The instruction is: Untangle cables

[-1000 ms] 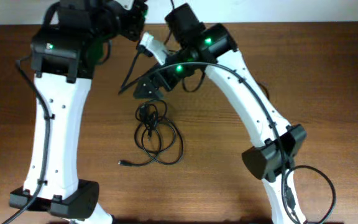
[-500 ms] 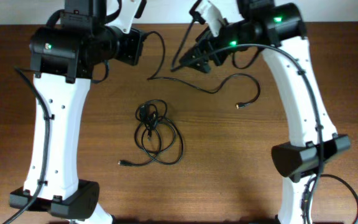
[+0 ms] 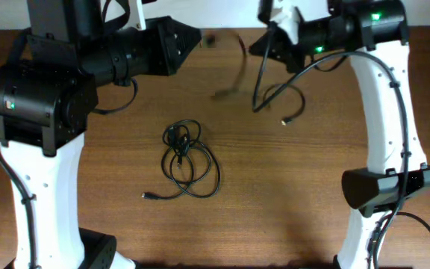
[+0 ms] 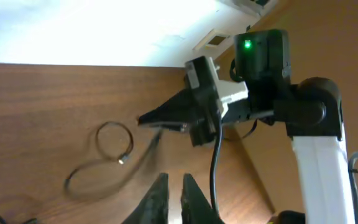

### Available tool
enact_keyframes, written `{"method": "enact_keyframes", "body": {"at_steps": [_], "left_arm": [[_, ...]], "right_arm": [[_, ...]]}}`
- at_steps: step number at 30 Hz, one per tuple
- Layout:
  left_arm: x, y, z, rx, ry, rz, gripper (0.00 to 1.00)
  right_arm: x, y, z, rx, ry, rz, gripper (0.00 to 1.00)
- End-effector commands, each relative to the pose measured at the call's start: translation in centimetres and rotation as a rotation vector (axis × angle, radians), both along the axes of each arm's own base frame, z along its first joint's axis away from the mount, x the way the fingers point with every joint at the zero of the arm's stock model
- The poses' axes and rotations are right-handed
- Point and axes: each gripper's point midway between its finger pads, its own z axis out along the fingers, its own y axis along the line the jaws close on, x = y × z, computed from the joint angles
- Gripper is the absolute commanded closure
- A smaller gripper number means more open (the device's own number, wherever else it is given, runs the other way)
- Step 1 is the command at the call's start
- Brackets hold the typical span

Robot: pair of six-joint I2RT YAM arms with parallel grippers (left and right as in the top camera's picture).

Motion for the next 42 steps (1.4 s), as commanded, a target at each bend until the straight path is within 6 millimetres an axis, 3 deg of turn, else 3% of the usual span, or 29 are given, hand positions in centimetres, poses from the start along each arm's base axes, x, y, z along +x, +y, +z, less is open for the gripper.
{"method": "enact_keyframes", "body": {"at_steps": [1, 3, 4, 5, 6, 7, 8, 10, 12, 16, 19, 20, 22, 23, 25, 29, 32, 34, 35, 36, 37, 38, 40, 42], "left_arm": [[-0.8, -0.1, 1.1, -0.018, -0.029, -0.020, 1.00], [-0.6, -0.2, 1.5, -0.023, -0.049, -0.020, 1.00], [-0.6, -0.2, 1.5, -0.023, -0.049, -0.020, 1.00], [-0.6, -0.2, 1.5, -0.023, -0.049, -0.021, 0.82], [-0.6, -0.2, 1.5, -0.023, -0.049, -0.020, 0.42], [-0.6, -0.2, 1.5, -0.023, -0.048, -0.021, 0.29], [-0.7, -0.4, 1.5, -0.024, -0.048, -0.027, 0.24], [-1.3, -1.2, 1.5, -0.025, -0.048, -0.054, 0.23], [-1.3, -1.2, 1.4, -0.023, -0.041, -0.054, 0.22], [-1.9, -1.1, 0.7, -0.014, -0.004, -0.055, 0.21], [-2.1, -1.0, 0.8, -0.014, -0.006, -0.054, 0.19], [-2.1, -1.0, 0.8, -0.014, -0.008, -0.054, 0.18], [-2.0, -1.0, 0.9, -0.013, -0.011, -0.051, 0.18], [-2.0, -1.0, 0.9, -0.013, -0.012, -0.050, 0.18], [-1.7, -1.0, 1.4, -0.021, -0.040, -0.050, 0.12], [-0.7, -0.5, 2.0, -0.009, -0.086, -0.003, 0.12], [-0.7, -0.5, 2.1, -0.010, -0.087, -0.003, 0.11], [-0.6, -0.6, 2.3, -0.012, -0.096, -0.003, 0.11], [-0.6, -0.6, 2.3, -0.013, -0.097, -0.003, 0.11], [-0.6, -0.6, 2.3, -0.012, -0.097, -0.003, 0.11], [-0.7, -0.6, 2.3, -0.014, -0.096, -0.006, 0.11], [-0.7, -0.7, 2.3, -0.016, -0.095, -0.010, 0.11], [-0.7, -0.7, 2.3, -0.016, -0.096, -0.010, 0.11], [-0.7, -0.6, 2.3, -0.015, -0.096, -0.010, 0.11]], "right_arm": [[0.6, -4.0, 2.7, 0.116, 0.064, -0.100, 0.65], [0.0, -5.3, 3.4, 0.178, 0.112, -0.104, 0.36], [-0.2, -5.5, 3.2, 0.172, 0.131, -0.112, 0.36], [-0.3, -5.6, 2.8, 0.159, 0.152, -0.123, 0.34], [-0.5, -5.9, 1.5, 0.093, 0.190, -0.161, 0.31], [-0.4, -6.2, 0.1, 0.025, 0.207, -0.192, 0.32], [-0.8, -6.0, -1.0, -0.030, 0.236, -0.204, 0.32], [-2.9, -5.0, -2.9, -0.121, 0.328, -0.190, 0.31], [-3.9, -4.8, -6.3, -0.270, 0.417, -0.221, 0.31], [-5.8, -3.0, -12.7, -0.326, 0.655, -0.210, 0.32], [-9.3, -2.5, -16.4, -0.398, 0.509, 0.153, 0.29], [-9.5, -2.3, -18.0, -0.407, 0.425, 0.247, 0.29], [-7.7, -1.7, -20.1, -0.404, 0.310, 0.263, 0.27], [-6.4, -1.1, -21.0, -0.395, 0.242, 0.259, 0.16], [-4.5, 0.4, -22.3, -0.382, 0.124, 0.260, 0.14], [-6.7, 2.5, -26.3, -0.469, 0.049, 0.394, 0.10], [-8.4, 2.0, -29.9, -0.479, 0.082, 0.410, 0.13], [-8.6, 2.0, -31.2, -0.476, 0.059, 0.417, 0.26], [-8.7, 1.9, -31.3, -0.477, 0.060, 0.417, 0.43], [-8.7, 1.9, -31.4, -0.477, 0.061, 0.417, 0.43], [-8.7, 1.9, -31.7, -0.478, 0.068, 0.419, 0.78], [-8.8, 1.9, -32.1, -0.481, 0.093, 0.411, 0.96], [-8.0, 2.2, -32.3, -0.473, 0.057, 0.399, 0.96], [-6.3, 2.8, -31.0, -0.460, -0.001, 0.369, 0.96]]}}
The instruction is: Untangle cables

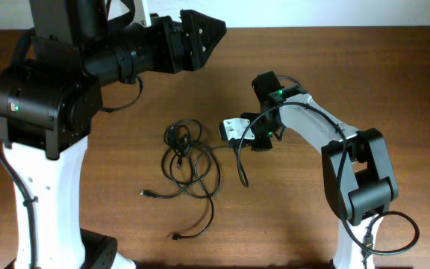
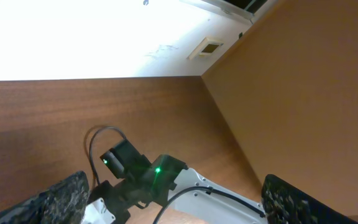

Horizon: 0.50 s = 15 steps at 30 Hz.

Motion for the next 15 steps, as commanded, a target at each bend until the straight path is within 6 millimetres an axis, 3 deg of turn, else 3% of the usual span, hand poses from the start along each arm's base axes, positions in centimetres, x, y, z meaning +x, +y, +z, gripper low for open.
{"method": "enact_keyframes", "body": {"at_steps": [1, 2, 4, 6, 8, 9, 11, 13, 15], "left_arm": [[-0.8, 0.2, 1.1, -0.008, -0.035, -0.001, 0.11], [-0.8, 0.2, 1.1, -0.008, -0.035, -0.001, 0.10], [-0.8, 0.2, 1.1, -0.008, -0.034, -0.001, 0.11], [-0.9, 0.2, 1.1, -0.008, -0.033, -0.001, 0.11], [-0.9, 0.2, 1.0, -0.007, -0.028, -0.001, 0.10], [-1.0, 0.3, 0.7, -0.002, -0.013, -0.001, 0.10], [-1.4, 0.4, 0.0, 0.007, 0.020, -0.002, 0.11], [-1.6, 0.5, -0.5, 0.016, 0.044, -0.002, 0.10], [-1.7, 0.5, -0.8, 0.026, 0.050, -0.005, 0.09]], "right_arm": [[1.6, 0.5, 1.5, 0.020, -0.044, -0.020, 0.96], [2.8, 0.9, 3.2, 0.037, -0.067, -0.062, 0.96], [6.3, 1.1, 9.6, 0.103, -0.127, -0.215, 0.96], [8.1, -0.5, 14.3, 0.140, -0.201, -0.270, 0.96], [9.8, -3.6, 19.8, 0.194, -0.276, -0.384, 0.96], [10.7, -6.6, 24.4, 0.243, -0.339, -0.490, 0.96], [11.4, -10.1, 28.6, 0.290, -0.405, -0.609, 0.96], [11.9, -14.9, 32.4, 0.340, -0.470, -0.762, 0.96], [13.0, -22.1, 36.2, 0.438, -0.521, -1.014, 0.96]]}}
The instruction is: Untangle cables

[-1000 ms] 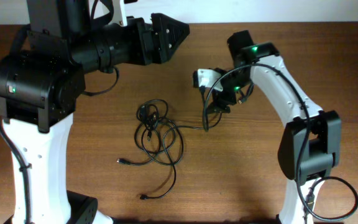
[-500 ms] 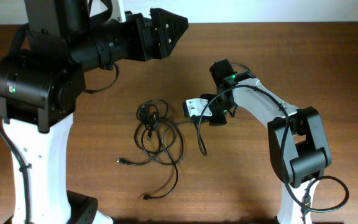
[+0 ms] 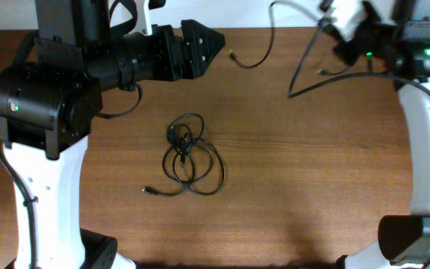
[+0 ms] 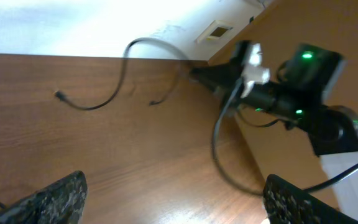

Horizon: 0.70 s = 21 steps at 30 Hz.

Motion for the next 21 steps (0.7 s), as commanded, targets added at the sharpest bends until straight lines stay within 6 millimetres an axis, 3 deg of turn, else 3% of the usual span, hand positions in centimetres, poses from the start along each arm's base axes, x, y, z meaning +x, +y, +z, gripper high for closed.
{"method": "enact_keyframes", "body": {"at_steps": [1, 5, 10, 13, 15, 18, 19, 21], "left_arm": [[-1.0, 0.3, 0.7, 0.009, -0.030, -0.009, 0.09], [-1.1, 0.3, 0.5, 0.015, -0.022, -0.011, 0.09], [-1.3, 0.4, 0.1, 0.021, 0.000, -0.011, 0.08], [-1.3, 0.4, 0.1, 0.019, -0.004, -0.011, 0.08], [-1.3, 0.4, 0.2, 0.019, -0.005, -0.011, 0.09], [-1.4, 0.4, 0.0, 0.022, 0.003, -0.011, 0.09], [-1.4, 0.4, 0.0, 0.022, 0.004, -0.011, 0.08], [-1.4, 0.4, 0.0, 0.022, 0.003, -0.011, 0.09]], "right_arm": [[0.0, -9.2, 5.3, 0.216, -0.051, -0.304, 0.96], [-2.1, -21.2, 5.7, 0.285, -0.067, -0.587, 0.96], [-6.9, -32.7, 5.7, 0.272, -0.119, -0.839, 0.96], [-9.4, -38.3, 3.7, 0.279, -0.094, -0.968, 0.96], [-10.7, -40.9, 2.1, 0.280, -0.060, -1.048, 0.96], [-15.4, -47.5, 0.1, 0.234, -0.029, -1.427, 0.96], [-16.8, -48.9, 0.0, 0.234, -0.037, -1.527, 0.96], [-17.2, -49.5, 0.0, 0.231, -0.047, -1.539, 0.96]]}}
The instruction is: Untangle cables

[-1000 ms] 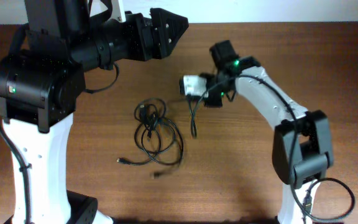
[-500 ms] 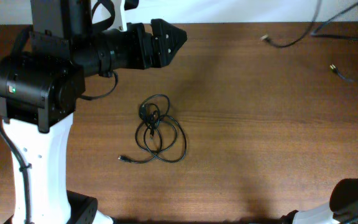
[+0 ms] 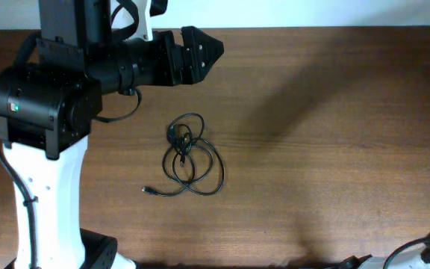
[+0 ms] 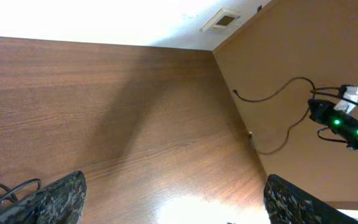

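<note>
A tangled bundle of black cable (image 3: 189, 158) lies on the brown table (image 3: 319, 134), left of the middle; its edge shows in the left wrist view (image 4: 5, 190). My left gripper (image 3: 209, 48) hovers above the table's back left, open wide, with nothing between its mottled fingers (image 4: 61, 199). In the overhead view the right gripper is out of sight. The left wrist view shows my right gripper (image 4: 328, 115) beyond the table's right edge, shut on a separate loose black cable (image 4: 278, 93) that hangs in the air.
The left arm's black body and white column (image 3: 43, 172) stand over the table's left side. A piece of the right arm's base shows at the bottom right corner. A wall vent (image 4: 222, 20) sits beyond the table's back edge.
The right arm was over the table's back right corner with the loose cable. It is now outside the overhead view, holding the cable past the right edge. The left gripper stays open.
First the right gripper held a cable above the back of the table, and the left fingers stood close together. Then the left was open and the right was low beside the bundle. Later it held the loose cable at the back right, and now off the table.
</note>
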### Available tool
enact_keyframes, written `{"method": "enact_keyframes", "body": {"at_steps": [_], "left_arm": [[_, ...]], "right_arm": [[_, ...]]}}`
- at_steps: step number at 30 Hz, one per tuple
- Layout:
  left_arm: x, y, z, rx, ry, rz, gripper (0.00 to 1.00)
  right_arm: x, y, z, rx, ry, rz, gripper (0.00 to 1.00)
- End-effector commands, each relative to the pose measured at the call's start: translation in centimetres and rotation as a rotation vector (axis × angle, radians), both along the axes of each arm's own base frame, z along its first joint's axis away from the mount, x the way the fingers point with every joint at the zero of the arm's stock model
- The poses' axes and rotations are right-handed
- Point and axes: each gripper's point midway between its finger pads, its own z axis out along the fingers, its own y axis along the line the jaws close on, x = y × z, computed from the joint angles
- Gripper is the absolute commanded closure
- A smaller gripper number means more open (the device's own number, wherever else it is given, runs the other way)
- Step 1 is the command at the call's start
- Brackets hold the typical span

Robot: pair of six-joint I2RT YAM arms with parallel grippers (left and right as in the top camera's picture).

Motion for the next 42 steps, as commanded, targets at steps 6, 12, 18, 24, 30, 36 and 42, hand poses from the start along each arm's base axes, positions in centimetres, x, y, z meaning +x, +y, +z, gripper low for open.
{"method": "enact_keyframes", "body": {"at_steps": [6, 12, 18, 24, 30, 36, 42], "left_arm": [[-0.7, 0.2, 1.1, 0.002, -0.047, -0.009, 0.08], [0.3, 1.3, 0.9, 0.075, -0.100, 0.040, 0.04], [2.6, 5.3, 0.2, 0.177, -0.110, 0.258, 0.01], [2.8, 8.1, -0.9, 0.180, -0.040, 0.336, 0.01], [2.5, 8.2, -1.3, 0.187, -0.021, 0.334, 0.01], [2.3, 8.2, -1.6, 0.193, -0.007, 0.332, 0.01], [2.3, 8.3, -1.7, 0.197, -0.001, 0.334, 0.01]], "right_arm": [[2.5, 0.6, -2.0, 0.155, -0.110, 0.109, 0.01], [13.4, 23.0, -1.6, 0.474, -0.170, 0.825, 0.01], [15.4, 51.4, -5.5, 0.618, 0.098, 1.372, 0.01], [11.3, 65.0, -14.1, 0.357, 0.417, 1.681, 0.01], [6.3, 74.3, -24.8, 0.234, 0.599, 2.063, 0.10], [7.9, 75.6, -24.4, 0.133, 0.485, 2.117, 0.96], [12.3, 70.5, -8.4, 0.078, 0.179, 1.889, 0.96]]}}
